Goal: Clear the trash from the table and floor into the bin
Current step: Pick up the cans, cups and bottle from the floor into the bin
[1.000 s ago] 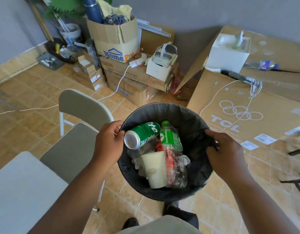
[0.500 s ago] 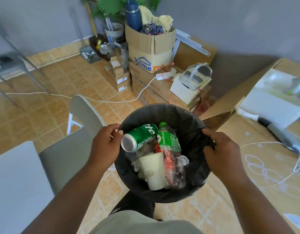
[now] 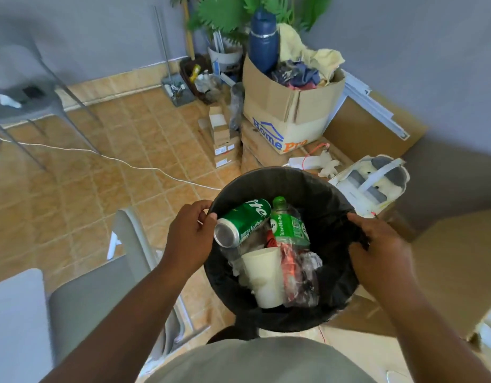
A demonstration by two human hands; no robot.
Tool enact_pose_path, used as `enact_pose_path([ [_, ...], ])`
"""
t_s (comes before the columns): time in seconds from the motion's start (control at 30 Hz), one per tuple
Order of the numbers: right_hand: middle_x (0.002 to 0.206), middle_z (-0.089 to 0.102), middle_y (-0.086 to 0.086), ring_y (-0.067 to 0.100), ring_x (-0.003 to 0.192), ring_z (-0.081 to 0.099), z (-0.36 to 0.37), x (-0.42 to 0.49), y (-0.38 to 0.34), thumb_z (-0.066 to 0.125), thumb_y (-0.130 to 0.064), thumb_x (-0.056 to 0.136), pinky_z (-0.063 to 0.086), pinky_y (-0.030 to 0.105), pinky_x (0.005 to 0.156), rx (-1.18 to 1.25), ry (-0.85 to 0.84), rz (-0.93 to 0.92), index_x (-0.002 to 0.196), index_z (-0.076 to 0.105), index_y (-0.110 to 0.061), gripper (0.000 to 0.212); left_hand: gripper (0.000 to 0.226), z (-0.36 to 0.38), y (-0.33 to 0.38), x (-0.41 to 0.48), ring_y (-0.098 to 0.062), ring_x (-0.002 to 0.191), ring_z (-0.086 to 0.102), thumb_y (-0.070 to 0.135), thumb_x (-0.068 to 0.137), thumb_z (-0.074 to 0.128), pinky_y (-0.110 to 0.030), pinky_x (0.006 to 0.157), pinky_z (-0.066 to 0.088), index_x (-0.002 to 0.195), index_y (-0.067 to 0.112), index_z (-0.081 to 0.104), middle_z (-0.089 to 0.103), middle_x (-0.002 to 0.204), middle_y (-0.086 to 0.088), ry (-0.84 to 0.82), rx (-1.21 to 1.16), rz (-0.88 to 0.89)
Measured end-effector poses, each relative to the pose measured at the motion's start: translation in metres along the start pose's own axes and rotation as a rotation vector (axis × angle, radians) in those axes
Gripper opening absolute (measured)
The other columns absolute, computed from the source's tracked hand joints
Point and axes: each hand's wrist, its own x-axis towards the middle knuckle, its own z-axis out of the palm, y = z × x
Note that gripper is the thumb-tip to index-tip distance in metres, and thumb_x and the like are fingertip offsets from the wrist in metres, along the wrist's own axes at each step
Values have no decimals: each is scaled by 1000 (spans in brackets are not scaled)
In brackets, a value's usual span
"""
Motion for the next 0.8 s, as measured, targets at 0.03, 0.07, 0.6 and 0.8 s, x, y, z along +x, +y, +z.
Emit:
enact_pose_path([
  [0.03,126,63,12,31,111,61,5,27,-9,60,7,80,45,38,99,9,-13,-13,126,64,-13,51,25,-4,2,22,-13,90,52,24,96,50,-27,80,37,119,21,58,55,105,2,18,3,-7],
  [0.07,127,62,11,31,112,61,8,45,-15,61,4,81,45,40,100,14,-26,-6,128,63,-15,50,24,-7,5,36,-14,89,52,23,96,51,-28,80,37,118,22,59,56,104,2,33,-5,-6],
  [0.6,123,64,6,28,108,60,128,353,-179,60,5,77,41,30,94,82,-360,-389,126,64,-16,53,23,-58,-25,249,-18,90,57,20,93,52,-38,84,48,115,26,59,58,98,1,419,-38,-388],
  [0.8,126,62,3,25,113,58,182,435,-271,62,-2,81,44,35,96,88,-493,-643,127,62,-20,50,28,-97,-47,301,-15,83,56,15,90,54,-29,72,38,113,29,61,55,88,6,618,-72,-545],
])
